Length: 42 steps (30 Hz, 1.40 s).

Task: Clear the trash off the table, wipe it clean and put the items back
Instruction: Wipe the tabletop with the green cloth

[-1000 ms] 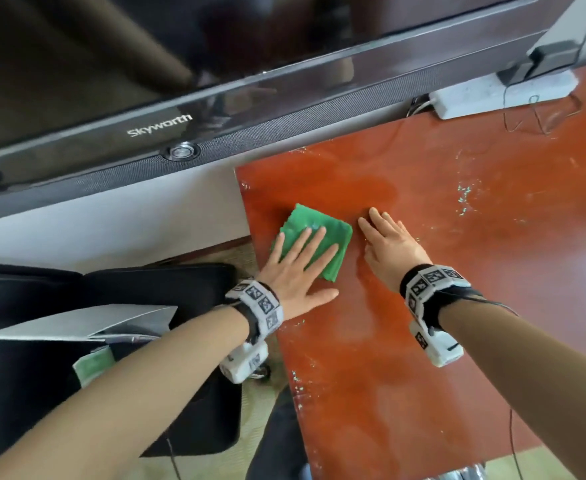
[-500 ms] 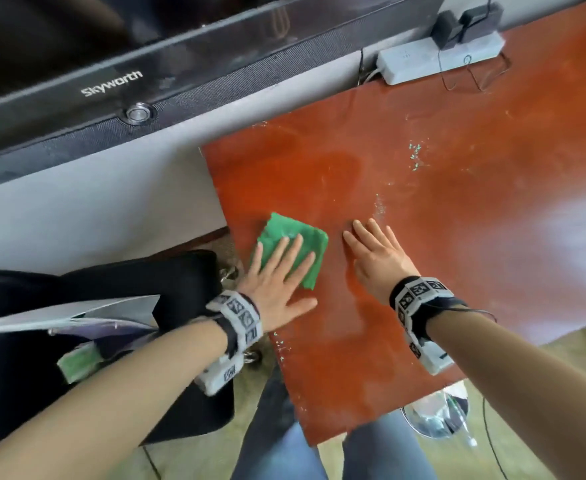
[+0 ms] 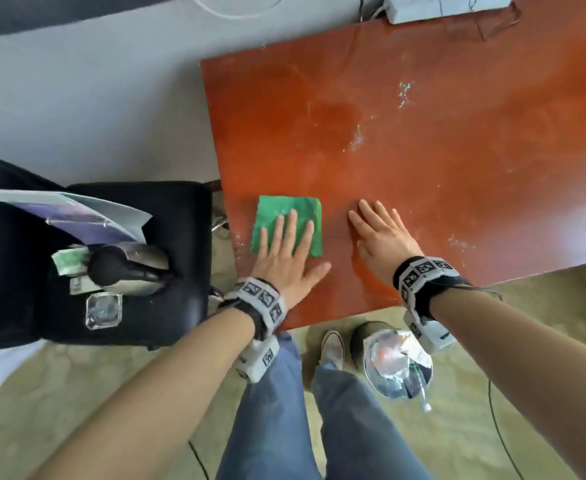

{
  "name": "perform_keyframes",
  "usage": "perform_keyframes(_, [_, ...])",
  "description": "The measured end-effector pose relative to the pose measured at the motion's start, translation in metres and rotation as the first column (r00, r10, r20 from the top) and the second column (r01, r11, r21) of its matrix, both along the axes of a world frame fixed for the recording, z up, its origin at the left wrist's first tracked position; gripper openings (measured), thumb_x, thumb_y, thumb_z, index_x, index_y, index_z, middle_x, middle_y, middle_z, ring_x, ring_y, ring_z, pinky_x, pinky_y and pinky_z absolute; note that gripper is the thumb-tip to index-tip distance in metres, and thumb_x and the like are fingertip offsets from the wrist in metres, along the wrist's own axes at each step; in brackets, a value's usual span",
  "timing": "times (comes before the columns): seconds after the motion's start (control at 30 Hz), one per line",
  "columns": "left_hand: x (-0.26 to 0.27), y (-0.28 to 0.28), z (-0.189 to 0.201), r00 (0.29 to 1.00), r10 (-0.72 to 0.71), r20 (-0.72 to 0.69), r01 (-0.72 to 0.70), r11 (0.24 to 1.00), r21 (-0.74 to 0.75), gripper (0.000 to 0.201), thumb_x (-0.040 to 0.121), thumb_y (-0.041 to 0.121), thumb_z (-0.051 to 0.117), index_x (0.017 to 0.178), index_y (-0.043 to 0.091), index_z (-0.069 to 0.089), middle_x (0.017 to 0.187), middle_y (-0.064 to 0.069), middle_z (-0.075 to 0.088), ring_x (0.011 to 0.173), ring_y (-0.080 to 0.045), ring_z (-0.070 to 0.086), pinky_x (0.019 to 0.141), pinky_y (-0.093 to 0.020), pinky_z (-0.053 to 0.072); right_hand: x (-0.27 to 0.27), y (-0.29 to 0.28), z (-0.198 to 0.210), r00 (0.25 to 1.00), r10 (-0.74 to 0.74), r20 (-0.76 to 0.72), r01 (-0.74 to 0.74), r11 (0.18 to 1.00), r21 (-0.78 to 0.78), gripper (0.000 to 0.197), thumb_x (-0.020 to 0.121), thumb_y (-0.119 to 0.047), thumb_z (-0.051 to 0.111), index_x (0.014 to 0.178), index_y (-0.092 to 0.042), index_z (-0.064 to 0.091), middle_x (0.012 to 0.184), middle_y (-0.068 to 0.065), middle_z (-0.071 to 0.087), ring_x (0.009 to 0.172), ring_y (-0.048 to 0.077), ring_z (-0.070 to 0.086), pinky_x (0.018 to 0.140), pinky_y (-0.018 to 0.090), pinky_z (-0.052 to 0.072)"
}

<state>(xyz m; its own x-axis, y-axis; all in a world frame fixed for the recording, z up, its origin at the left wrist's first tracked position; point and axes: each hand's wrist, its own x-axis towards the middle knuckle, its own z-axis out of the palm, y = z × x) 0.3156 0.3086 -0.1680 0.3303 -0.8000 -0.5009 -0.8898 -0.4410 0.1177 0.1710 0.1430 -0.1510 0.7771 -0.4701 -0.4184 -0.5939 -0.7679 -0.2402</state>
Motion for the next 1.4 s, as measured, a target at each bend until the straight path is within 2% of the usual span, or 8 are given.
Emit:
perform_keyframes(0.13, [-0.064, 0.063, 0.004, 0.984, -0.167, -0.053, 0.168, 0.986, 0.006, 0.079, 0.095, 0.071, 0.003, 0.158, 0.025, -0.012, 0.161, -0.006, -0.031, 0.149, -0.026, -0.026, 0.121, -0.055, -0.001, -0.022, 0.011, 0.001, 1.0, 0.009, -0.008, -0.009, 1.0, -0.003, 0.06, 0.101, -0.024, 0.037, 0.158, -0.02, 0.016, 0.166, 0.004, 0.004, 0.152, 0.028, -0.001, 0.123, 0.044, 0.0])
perform_keyframes(0.3, [0.009, 0.056, -0.003, 0.927, 0.374, 0.028, -0.373, 0.927, -0.041, 0.078, 0.095, 0.068, 0.004, 0.159, 0.025, -0.008, 0.164, -0.009, -0.021, 0.152, -0.029, -0.014, 0.123, -0.054, 0.0, -0.037, 0.023, -0.002, 1.0, -0.007, -0.028, 0.006, 0.999, -0.042, 0.059, 0.102, -0.026, 0.033, 0.158, -0.019, 0.016, 0.166, 0.004, 0.005, 0.152, 0.028, -0.003, 0.123, 0.045, -0.001])
perform_keyframes(0.37, [0.01, 0.049, -0.002, 0.903, 0.43, 0.005, -0.43, 0.902, -0.039, 0.082, 0.095, 0.07, 0.008, 0.159, 0.021, -0.006, 0.164, -0.012, -0.02, 0.152, -0.031, -0.014, 0.123, -0.053, -0.002, -0.043, 0.031, -0.003, 0.999, -0.028, -0.03, 0.027, 0.998, -0.049, 0.059, 0.102, -0.026, 0.033, 0.158, -0.02, 0.015, 0.166, 0.005, 0.004, 0.152, 0.028, -0.003, 0.123, 0.045, -0.001])
perform_keyframes(0.6, [-0.08, 0.085, -0.003, 0.99, -0.144, -0.009, 0.144, 0.989, -0.03, 0.081, 0.096, 0.069, 0.004, 0.156, 0.019, -0.018, 0.158, -0.01, -0.035, 0.147, -0.028, -0.029, 0.123, -0.05, -0.003, -0.057, 0.053, -0.007, 0.994, -0.112, -0.008, 0.111, 0.992, -0.056, 0.058, 0.103, -0.028, 0.035, 0.158, -0.021, 0.016, 0.166, 0.007, 0.003, 0.152, 0.03, 0.0, 0.123, 0.046, 0.001])
perform_keyframes(0.83, [-0.014, 0.069, -0.012, 0.956, 0.289, 0.044, -0.283, 0.953, -0.107, 0.082, 0.095, 0.069, 0.007, 0.159, 0.018, -0.006, 0.164, -0.014, -0.017, 0.152, -0.032, -0.013, 0.123, -0.052, 0.001, -0.073, 0.073, -0.016, 0.988, -0.154, 0.029, 0.155, 0.988, -0.015, 0.063, 0.102, -0.027, 0.036, 0.158, -0.02, 0.008, 0.166, 0.006, -0.005, 0.152, 0.028, -0.001, 0.124, 0.045, 0.004])
perform_keyframes(1.03, [-0.119, 0.085, -0.014, 0.998, -0.028, 0.058, 0.033, 0.996, -0.084, 0.091, 0.093, 0.074, 0.005, 0.157, 0.012, -0.011, 0.161, -0.018, -0.024, 0.15, -0.035, -0.02, 0.122, -0.055, 0.002, -0.089, 0.07, -0.018, 0.989, -0.124, 0.074, 0.124, 0.992, 0.015, 0.066, 0.1, -0.024, 0.039, 0.159, -0.019, 0.009, 0.166, 0.006, -0.006, 0.152, 0.028, -0.002, 0.123, 0.046, 0.006])
perform_keyframes(1.27, [-0.087, 0.012, -0.019, 0.982, 0.18, 0.061, -0.173, 0.98, -0.103, 0.084, 0.092, 0.074, -0.001, 0.155, 0.021, -0.022, 0.159, -0.01, -0.034, 0.148, -0.028, -0.027, 0.123, -0.051, -0.003, -0.139, 0.024, -0.021, 0.989, -0.108, 0.103, 0.106, 0.994, 0.029, 0.065, 0.101, -0.022, 0.038, 0.159, -0.017, 0.008, 0.166, 0.005, -0.007, 0.152, 0.026, -0.004, 0.124, 0.044, 0.004])
perform_keyframes(1.4, [-0.139, -0.041, -0.018, 0.958, 0.285, 0.046, -0.277, 0.952, -0.13, 0.097, 0.085, 0.08, -0.001, 0.157, 0.017, -0.016, 0.161, -0.014, -0.027, 0.149, -0.033, -0.023, 0.122, -0.054, -0.005, -0.174, -0.006, -0.024, 0.993, -0.056, 0.103, 0.055, 0.998, 0.01, 0.066, 0.101, -0.022, 0.038, 0.159, -0.015, 0.007, 0.166, 0.005, -0.007, 0.152, 0.025, -0.004, 0.124, 0.042, 0.002])
